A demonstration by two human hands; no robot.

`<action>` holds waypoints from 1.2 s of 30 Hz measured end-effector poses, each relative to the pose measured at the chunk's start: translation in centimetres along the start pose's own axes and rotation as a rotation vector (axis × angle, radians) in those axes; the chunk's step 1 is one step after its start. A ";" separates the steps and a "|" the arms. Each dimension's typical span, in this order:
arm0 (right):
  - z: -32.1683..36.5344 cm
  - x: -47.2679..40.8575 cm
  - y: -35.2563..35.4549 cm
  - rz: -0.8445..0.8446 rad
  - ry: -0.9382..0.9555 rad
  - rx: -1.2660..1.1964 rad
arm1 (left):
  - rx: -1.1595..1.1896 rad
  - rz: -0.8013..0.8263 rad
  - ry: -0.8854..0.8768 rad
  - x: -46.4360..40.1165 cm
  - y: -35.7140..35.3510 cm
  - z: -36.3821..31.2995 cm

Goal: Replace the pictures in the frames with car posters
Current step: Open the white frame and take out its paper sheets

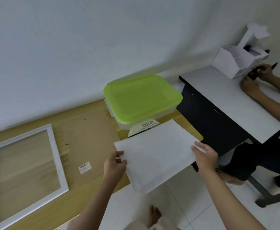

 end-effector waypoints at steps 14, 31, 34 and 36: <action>0.0 -10.0 -3.8 0.141 0.146 0.437 | -0.339 -0.026 -0.048 -5.4 -6.9 -2.1; 1.7 -5.9 -6.8 -0.030 0.424 0.733 | -0.284 -0.064 -0.168 -4.4 -4.8 -3.0; 3.2 -1.3 -10.0 0.037 0.562 0.666 | -0.234 -0.091 -0.236 -2.5 -1.3 -3.4; 3.8 2.7 -12.7 0.069 0.681 0.638 | -0.213 -0.126 -0.260 -1.3 2.1 -3.1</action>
Point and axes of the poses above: each hand's wrist, its own x-axis away from the middle knuckle, its own y-axis out of the back of the hand, z = x × y, the point moved 6 cm from there along -x, towards the middle knuckle, and after that the axes turned 14 degrees about x, right-handed, at the moved point
